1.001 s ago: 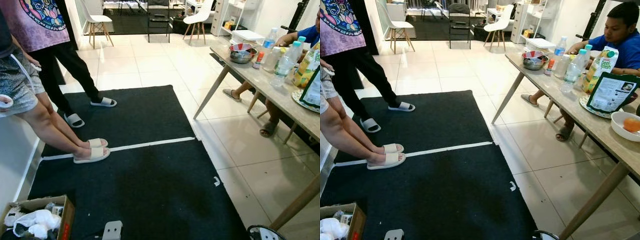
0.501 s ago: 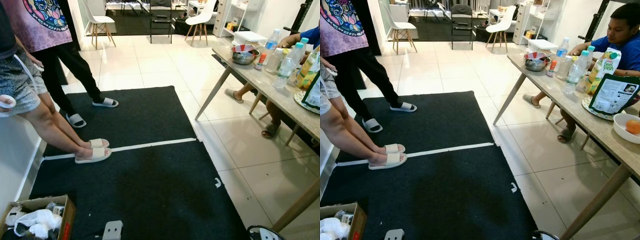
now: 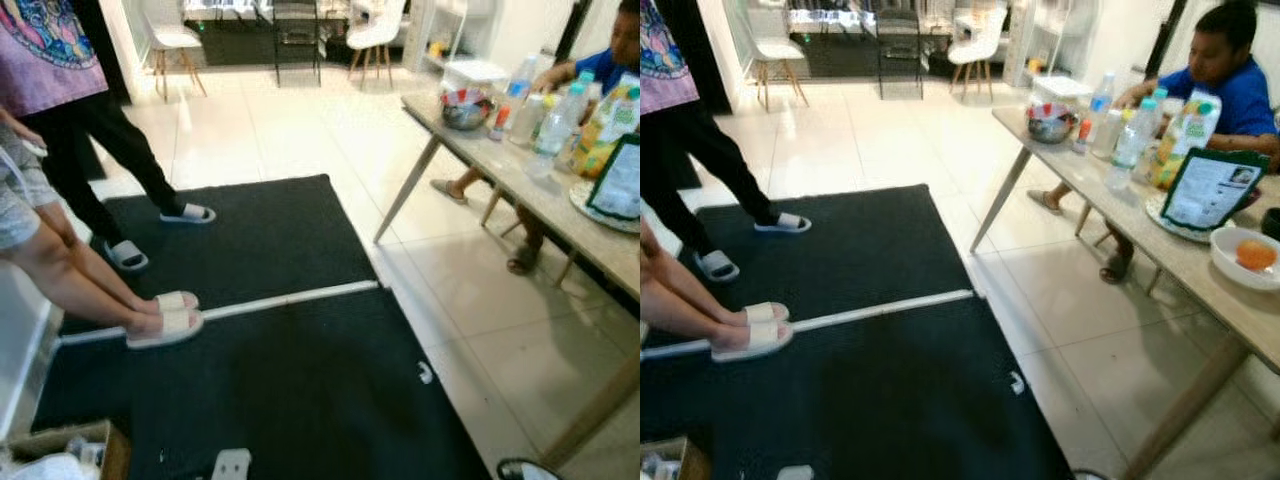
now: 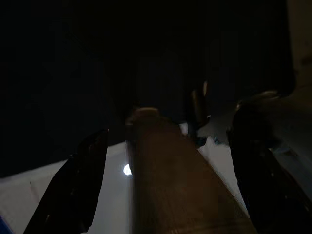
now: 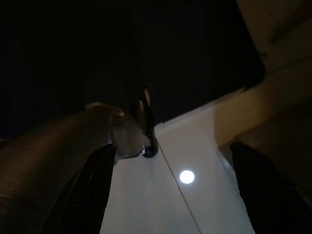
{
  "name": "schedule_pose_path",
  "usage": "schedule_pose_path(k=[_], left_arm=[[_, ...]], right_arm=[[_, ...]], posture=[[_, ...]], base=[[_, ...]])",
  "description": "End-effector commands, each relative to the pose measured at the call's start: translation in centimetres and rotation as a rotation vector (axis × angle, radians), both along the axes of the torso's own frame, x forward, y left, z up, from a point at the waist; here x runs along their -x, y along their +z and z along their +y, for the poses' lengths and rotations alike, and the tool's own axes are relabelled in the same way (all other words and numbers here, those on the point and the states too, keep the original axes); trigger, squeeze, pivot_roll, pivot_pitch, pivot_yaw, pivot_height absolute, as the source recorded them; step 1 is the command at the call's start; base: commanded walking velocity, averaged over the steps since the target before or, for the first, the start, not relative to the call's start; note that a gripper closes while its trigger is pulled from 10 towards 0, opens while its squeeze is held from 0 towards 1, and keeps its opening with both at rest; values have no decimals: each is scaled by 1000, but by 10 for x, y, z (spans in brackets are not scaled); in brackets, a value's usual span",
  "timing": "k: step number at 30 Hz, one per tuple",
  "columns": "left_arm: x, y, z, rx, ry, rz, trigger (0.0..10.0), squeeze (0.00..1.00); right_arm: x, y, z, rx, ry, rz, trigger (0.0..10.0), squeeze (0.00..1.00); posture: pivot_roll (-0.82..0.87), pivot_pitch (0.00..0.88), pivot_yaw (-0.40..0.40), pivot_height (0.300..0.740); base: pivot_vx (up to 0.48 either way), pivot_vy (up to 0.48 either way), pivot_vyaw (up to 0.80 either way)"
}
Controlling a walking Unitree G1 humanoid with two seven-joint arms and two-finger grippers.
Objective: Restocking fridge
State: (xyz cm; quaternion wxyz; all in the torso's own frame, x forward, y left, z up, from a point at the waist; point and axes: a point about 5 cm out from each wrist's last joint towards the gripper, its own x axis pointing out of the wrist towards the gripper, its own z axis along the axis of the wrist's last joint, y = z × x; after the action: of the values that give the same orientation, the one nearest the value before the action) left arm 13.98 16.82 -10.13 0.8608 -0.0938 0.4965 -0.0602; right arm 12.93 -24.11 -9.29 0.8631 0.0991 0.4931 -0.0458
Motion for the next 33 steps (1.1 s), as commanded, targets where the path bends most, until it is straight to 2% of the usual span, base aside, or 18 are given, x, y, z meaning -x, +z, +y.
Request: schedule_pose_path(k=[1,6,33], left_arm=[[10,-4,0,-1,-7,35,10000,0],[10,-4,-1,2,-8,34,10000,0],[9,-3,-2,2,-13,32,10000,0]], right_arm=[[-4,0,4,-16,-18,-14,10000,0],[-4,0,5,-18,-20,-12,10000,0],[-3,-1,5,-22,-19,-1,10000,0]], posture=[[-57,21,-56,740],[-57,23,-56,740],[-56,26,-57,740]], base=[[480,0,0],[480,0,0],[480,0,-787]])
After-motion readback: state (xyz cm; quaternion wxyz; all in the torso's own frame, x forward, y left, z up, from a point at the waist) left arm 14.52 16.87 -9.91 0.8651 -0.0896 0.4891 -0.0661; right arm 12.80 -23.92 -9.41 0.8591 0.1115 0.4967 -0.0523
